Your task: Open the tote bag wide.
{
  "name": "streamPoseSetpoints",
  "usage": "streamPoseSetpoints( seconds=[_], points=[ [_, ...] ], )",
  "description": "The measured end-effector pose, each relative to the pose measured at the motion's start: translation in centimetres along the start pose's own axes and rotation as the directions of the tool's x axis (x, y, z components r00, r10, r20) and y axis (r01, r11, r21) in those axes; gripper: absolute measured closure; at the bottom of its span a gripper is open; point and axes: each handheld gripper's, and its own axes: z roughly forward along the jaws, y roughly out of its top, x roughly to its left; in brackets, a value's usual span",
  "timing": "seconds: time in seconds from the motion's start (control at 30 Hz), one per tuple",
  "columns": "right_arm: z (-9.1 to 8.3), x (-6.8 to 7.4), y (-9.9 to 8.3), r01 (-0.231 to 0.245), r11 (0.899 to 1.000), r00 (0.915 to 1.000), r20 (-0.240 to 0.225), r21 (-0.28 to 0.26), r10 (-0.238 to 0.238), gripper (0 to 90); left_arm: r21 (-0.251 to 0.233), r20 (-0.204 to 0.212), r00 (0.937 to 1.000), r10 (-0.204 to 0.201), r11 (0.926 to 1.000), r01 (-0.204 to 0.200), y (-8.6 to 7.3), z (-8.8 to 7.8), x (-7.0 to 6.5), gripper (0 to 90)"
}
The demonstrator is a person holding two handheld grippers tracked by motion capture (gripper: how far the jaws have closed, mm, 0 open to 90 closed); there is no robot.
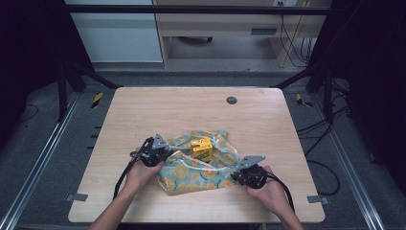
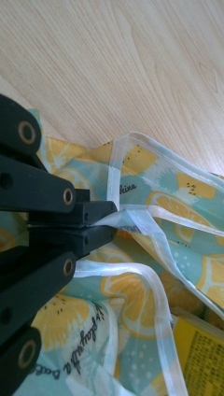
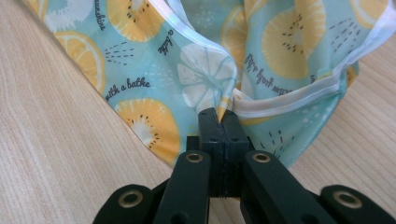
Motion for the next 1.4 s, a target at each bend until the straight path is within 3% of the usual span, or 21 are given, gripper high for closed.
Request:
streamPoseSetpoints(
  seconds=[0.07,0.13,0.2,0.33,0.53,0.73,0.83,0.97,1.1,1.17,1.23,1.27,1.33,1.4],
  points=[
    [-0.2,0.0,0.1,0.001,1.0,1.0,0.008,-0.023,0.0,83.4,-0.022,-0.006,1.0,-0.007,0.9997,0.007,0.2,-0.4,0.0,82.5],
    [-0.5,0.0,0.5,-0.003,0.999,0.9997,0.023,-0.053,0.004,67.4,-0.06,-0.014,0.9999,-0.01,0.9981,0.009,0.5,-1.1,0.0,75.5],
    [-0.9,0.0,1.0,-0.015,0.997,0.9989,0.044,-0.081,0.019,51.6,-0.095,-0.025,0.9997,-0.007,0.9955,0.004,1.1,-2.0,-0.1,62.4],
    [-2.4,0.3,2.2,-0.004,0.986,0.9974,0.071,-0.167,0.016,33.0,-0.172,-0.012,0.9999,0.011,0.985,-0.013,2.3,-3.9,-0.3,38.5],
    [-5.1,0.0,3.9,-0.003,0.965,0.9925,0.117,-0.262,0.035,18.6,-0.253,-0.023,0.9992,-0.032,0.9673,0.025,3.1,-6.7,0.5,22.7],
    [-6.7,-1.7,3.8,-0.074,0.943,0.9763,0.169,-0.325,0.135,9.3,-0.245,-0.073,0.9929,-0.094,0.9669,0.073,1.4,-9.0,2.7,16.4],
    [-6.9,-2.7,2.9,-0.126,0.935,0.9591,0.2,-0.332,0.201,8.7,-0.224,-0.09,0.9886,-0.121,0.9697,0.099,-0.2,-9.7,3.7,13.8],
    [-6.4,-3.9,1.0,-0.2,0.923,0.9256,0.245,-0.33,0.289,7.7,-0.178,-0.105,0.9839,-0.145,0.976,0.125,-2.5,-10.3,4.5,11.1],
    [-5.7,-4.9,-0.8,-0.236,0.931,0.8921,0.317,-0.28,0.322,9.8,-0.137,-0.118,0.9769,-0.178,0.9772,0.162,-4.6,-10.3,4.8,9.8],
    [-5.4,-5.2,-1.6,-0.262,0.927,0.8749,0.34,-0.267,0.345,11.0,-0.125,-0.131,0.9736,-0.187,0.9773,0.171,-5.5,-10.3,5.0,9.3],
    [-5.1,-5.4,-2.4,-0.272,0.931,0.8613,0.37,-0.245,0.349,12.7,-0.11,-0.16,0.9685,-0.191,0.9785,0.175,-6.4,-10.0,5.0,9.3],
    [-4.9,-5.4,-2.8,-0.281,0.929,0.8518,0.383,-0.242,0.357,13.3,-0.091,-0.159,0.9692,-0.188,0.9803,0.175,-6.9,-9.9,5.0,9.3],
    [-4.6,-5.3,-3.4,-0.282,0.932,0.8455,0.4,-0.228,0.354,13.3,-0.064,-0.152,0.9705,-0.187,0.9817,0.179,-7.5,-9.6,5.2,9.1],
    [-4.5,-5.3,-3.9,-0.272,0.937,0.847,0.408,-0.219,0.341,13.3,-0.065,-0.15,0.9675,-0.204,0.9785,0.196,-7.6,-9.7,5.3,9.1]
  ],
)
